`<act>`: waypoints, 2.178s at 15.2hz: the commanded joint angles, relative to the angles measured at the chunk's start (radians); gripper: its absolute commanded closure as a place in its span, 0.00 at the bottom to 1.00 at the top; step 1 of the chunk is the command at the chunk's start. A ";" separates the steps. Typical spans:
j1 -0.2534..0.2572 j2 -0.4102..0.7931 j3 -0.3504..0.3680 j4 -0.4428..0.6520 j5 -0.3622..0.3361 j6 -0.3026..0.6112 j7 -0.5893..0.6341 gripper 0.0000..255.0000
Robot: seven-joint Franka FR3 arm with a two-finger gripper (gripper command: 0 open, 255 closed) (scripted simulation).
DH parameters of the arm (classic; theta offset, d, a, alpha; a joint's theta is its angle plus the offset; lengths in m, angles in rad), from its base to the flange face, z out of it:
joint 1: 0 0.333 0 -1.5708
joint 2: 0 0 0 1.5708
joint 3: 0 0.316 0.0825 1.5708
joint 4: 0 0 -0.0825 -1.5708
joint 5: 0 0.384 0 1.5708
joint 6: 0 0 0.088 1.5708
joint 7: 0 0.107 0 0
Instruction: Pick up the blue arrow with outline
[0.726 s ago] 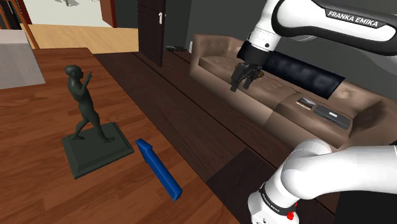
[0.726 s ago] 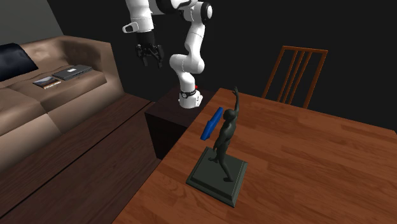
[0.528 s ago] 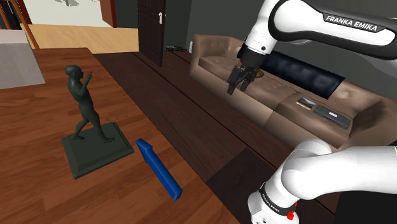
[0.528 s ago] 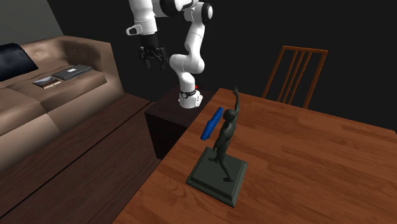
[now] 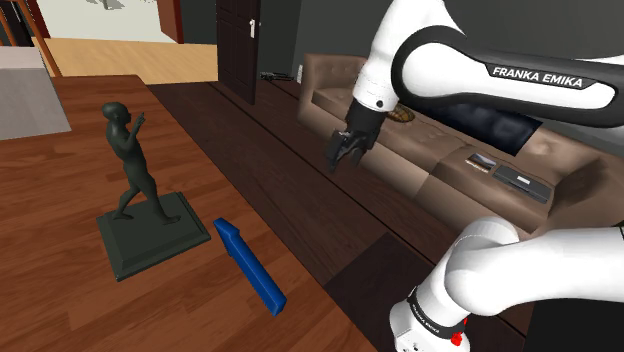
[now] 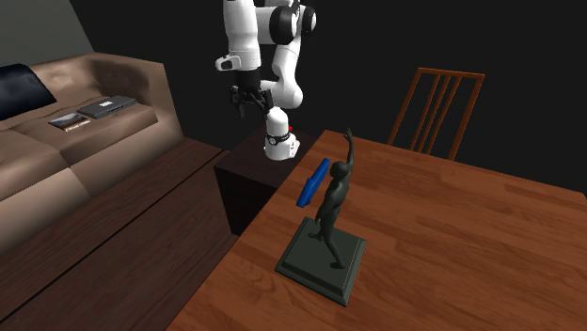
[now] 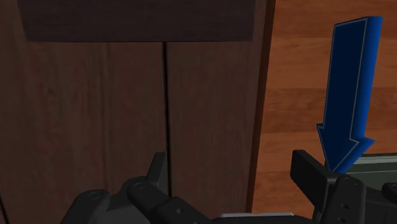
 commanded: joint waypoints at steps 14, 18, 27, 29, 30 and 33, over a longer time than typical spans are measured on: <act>0.046 0.298 0.399 0.018 0.027 0.353 0.367 0.00; 0.015 0.432 0.520 0.074 -0.048 0.434 0.503 0.00; -0.026 0.573 0.612 0.060 -0.164 0.566 0.633 0.00; -0.028 0.580 0.614 0.057 -0.170 0.574 0.638 0.00; -0.028 0.579 0.614 0.057 -0.170 0.574 0.638 0.00; -0.028 0.580 0.614 0.057 -0.170 0.574 0.637 1.00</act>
